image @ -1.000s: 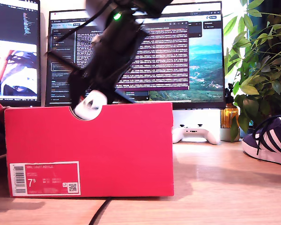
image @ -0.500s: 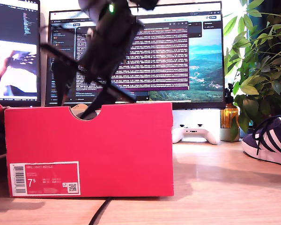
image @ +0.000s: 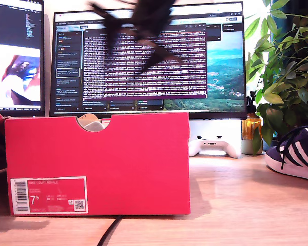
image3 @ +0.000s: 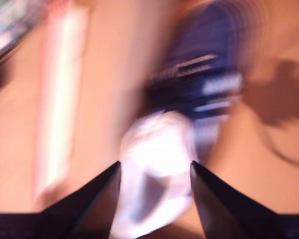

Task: Pack the blue shoes by picking the first shoe and placing it inside the red shoebox, left side, then picking and rotating the second shoe and placing it in the shoebox

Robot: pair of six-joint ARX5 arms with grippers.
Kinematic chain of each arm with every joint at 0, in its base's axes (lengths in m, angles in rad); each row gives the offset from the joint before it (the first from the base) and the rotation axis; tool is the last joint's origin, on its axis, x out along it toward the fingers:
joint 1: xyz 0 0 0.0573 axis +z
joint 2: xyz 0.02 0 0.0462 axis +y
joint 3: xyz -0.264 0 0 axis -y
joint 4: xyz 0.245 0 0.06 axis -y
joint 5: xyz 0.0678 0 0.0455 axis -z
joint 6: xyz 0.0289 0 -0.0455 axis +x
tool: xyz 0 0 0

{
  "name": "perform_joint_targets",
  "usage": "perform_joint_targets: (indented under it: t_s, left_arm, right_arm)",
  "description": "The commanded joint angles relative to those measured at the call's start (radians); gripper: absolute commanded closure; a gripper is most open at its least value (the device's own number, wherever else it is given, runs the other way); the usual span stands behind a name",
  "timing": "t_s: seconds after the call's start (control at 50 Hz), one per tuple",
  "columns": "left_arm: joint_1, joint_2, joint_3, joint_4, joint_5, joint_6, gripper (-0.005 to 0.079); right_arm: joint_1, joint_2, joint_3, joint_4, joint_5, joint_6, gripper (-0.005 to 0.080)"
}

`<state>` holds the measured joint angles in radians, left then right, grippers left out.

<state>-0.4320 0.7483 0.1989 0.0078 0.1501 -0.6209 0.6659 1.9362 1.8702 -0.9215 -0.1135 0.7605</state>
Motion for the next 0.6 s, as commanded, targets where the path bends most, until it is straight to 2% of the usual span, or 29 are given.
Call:
perform_joint_targets:
  t_s: [0.0,0.18,0.36,0.58]
  left_arm:
    - [-0.003,0.000,0.005,0.008,-0.002,0.000,0.0762]
    - [-0.003,0.000,0.005,0.008,-0.002,0.000,0.0762]
    - [-0.003,0.000,0.005,0.008,-0.002,0.000,0.0762]
    - [-0.003,0.000,0.005,0.008,-0.002,0.000,0.0762]
  right_arm:
    - [-0.027,0.002,-0.005,-0.053,0.059,0.086,0.0333]
    - [-0.080,0.002,-0.005,-0.255,0.283,0.293,0.0334]
    - [-0.123,0.002,-0.006,-0.443,0.428,0.445,0.0334]
    - [-0.159,-0.031,-0.008,-0.444,0.451,0.444,0.0248]
